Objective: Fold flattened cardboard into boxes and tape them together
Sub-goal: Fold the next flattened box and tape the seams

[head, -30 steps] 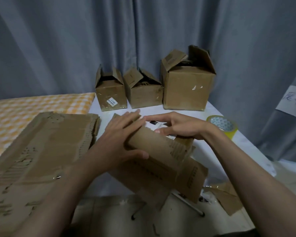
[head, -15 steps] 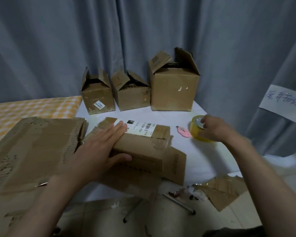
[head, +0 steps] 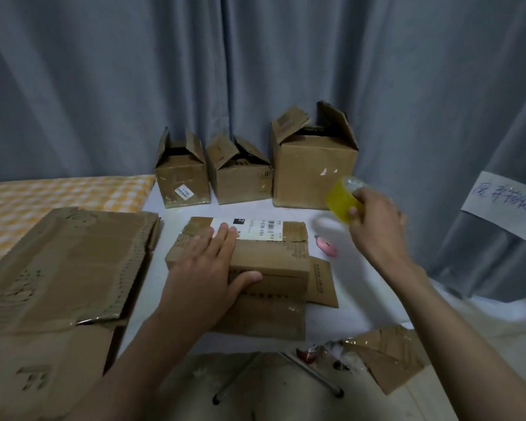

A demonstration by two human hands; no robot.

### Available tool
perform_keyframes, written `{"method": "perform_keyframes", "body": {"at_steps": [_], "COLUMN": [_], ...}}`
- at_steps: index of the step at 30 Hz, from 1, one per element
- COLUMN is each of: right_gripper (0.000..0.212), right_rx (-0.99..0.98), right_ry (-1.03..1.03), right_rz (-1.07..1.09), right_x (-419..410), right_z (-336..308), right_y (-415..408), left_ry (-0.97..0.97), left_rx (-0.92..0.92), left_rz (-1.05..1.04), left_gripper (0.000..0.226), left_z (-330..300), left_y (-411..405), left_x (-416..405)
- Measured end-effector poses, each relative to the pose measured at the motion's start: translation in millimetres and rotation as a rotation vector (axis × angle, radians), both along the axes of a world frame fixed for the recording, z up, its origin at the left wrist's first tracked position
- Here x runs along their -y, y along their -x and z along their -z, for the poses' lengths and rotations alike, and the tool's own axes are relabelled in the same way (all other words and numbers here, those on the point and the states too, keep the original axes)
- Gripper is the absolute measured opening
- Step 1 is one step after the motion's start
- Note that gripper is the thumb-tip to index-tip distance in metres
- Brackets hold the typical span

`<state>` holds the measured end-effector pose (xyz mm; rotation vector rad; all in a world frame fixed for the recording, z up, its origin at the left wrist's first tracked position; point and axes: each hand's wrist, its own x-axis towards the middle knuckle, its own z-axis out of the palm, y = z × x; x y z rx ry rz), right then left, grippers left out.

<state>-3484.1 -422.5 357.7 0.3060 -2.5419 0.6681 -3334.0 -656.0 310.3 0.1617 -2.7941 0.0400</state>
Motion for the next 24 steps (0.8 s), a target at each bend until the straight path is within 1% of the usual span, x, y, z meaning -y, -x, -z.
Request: {"method": "perform_keyframes", "body": {"at_steps": [3, 5, 8, 10, 11, 14, 16, 17, 19, 22, 24], "right_gripper": [0.023, 0.021, 0.021, 0.021, 0.021, 0.022, 0.023, 0.024, 0.025, 0.025, 0.024], "right_rx": [-0.043, -0.018, 0.026, 0.058, 0.080, 0.141, 0.187, 0.207, 0.235, 0.251, 0.257], "right_ry": [0.252, 0.357, 0.423, 0.419, 0.404, 0.353, 0.354, 0.355, 0.344, 0.320, 0.318], "right_rz": [-0.311, -0.467, -0.608, -0.681, -0.712, -0.762, -0.779, -0.785, -0.795, -0.809, -0.822], "right_x": [32.1, 55.7, 82.2, 88.5, 88.9, 85.2, 83.1, 82.6, 82.3, 81.4, 80.8], "right_z": [-6.1, -7.5, -2.6, 3.1, 6.3, 11.9, 13.0, 13.4, 14.3, 15.1, 15.7], "right_y": [-16.2, -28.8, -41.5, -44.5, -44.4, -40.7, -38.3, -37.5, -36.4, -34.8, -33.6], "left_ry": [0.022, -0.005, -0.098, -0.199, -0.278, -0.567, -0.672, -0.698, -0.706, -0.668, -0.621], "left_rx": [-0.001, 0.002, 0.005, -0.023, -0.054, -0.219, -0.329, -0.378, -0.430, -0.421, -0.443], "left_rz": [-0.021, -0.033, -0.027, 0.008, 0.031, 0.079, 0.072, 0.080, 0.141, 0.216, 0.217], "left_gripper": [0.103, 0.102, 0.103, 0.098, 0.089, 0.050, 0.035, 0.031, 0.033, 0.039, 0.039], "left_z": [0.1, -0.7, -2.1, -7.5, -11.3, -26.0, -35.6, -39.9, -46.3, -51.7, -52.5], "left_y": [1.2, 2.5, 2.4, 3.9, 5.1, 10.8, 13.4, 14.7, 17.9, 23.8, 26.6], "left_x": [-9.6, -10.6, -7.8, -3.1, 1.1, 19.0, 29.4, 32.9, 36.0, 33.8, 31.7]}}
